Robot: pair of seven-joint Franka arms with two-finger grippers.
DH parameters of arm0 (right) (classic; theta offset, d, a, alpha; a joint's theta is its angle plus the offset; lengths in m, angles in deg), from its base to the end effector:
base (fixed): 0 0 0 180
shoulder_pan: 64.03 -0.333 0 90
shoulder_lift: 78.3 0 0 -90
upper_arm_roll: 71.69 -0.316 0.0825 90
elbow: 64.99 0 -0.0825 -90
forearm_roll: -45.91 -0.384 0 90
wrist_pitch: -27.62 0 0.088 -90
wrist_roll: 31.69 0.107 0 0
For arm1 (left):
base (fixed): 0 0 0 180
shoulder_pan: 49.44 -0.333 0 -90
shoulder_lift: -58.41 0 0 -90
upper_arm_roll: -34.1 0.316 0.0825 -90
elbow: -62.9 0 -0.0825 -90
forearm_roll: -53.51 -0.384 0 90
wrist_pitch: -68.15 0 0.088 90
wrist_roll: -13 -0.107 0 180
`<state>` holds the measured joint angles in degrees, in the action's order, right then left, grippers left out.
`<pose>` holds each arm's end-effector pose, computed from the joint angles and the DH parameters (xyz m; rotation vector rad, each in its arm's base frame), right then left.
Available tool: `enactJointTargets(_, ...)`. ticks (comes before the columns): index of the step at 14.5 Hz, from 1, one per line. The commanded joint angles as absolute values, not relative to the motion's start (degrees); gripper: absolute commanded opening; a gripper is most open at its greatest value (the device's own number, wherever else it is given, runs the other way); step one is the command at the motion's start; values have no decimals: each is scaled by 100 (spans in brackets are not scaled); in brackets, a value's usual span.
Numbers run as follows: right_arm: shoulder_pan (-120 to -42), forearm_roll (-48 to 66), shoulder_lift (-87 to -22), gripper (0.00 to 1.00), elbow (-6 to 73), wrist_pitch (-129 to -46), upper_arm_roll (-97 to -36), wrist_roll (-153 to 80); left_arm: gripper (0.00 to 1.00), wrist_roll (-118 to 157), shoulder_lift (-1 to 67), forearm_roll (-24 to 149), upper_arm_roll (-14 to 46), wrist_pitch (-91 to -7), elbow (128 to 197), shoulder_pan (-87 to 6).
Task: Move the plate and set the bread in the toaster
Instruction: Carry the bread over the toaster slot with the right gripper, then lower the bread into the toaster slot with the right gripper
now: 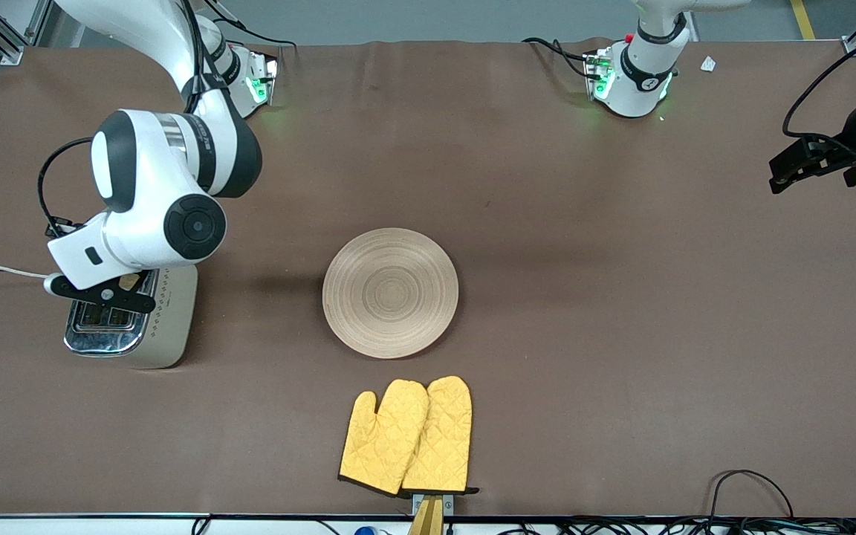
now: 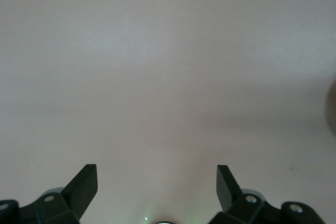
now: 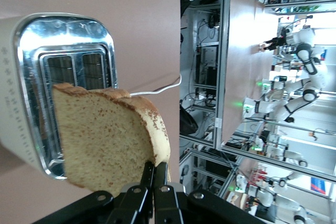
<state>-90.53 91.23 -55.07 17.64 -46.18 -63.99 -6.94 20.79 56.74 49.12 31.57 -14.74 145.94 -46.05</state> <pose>0.6125 0.1275 0.4708 2.1418 -0.1205 -0.1983 0.5490 -0.0475 0.6546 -3.0626 -0.0627 0.0346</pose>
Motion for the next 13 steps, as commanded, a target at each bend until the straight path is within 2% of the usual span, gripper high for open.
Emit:
enactJointTargets(1, -8821, 9407, -5571, 0, 2201, -4936, -6457, -734, 100, 1968, 5630, 4982, 3181, -1429, 14456, -4566)
enactJointTargets(13, -8601, 9442, -5431, 0, 2448, -5544, -6457, -708, 100, 1722, 5621, 4973, 3181, -1411, 14456, -4540)
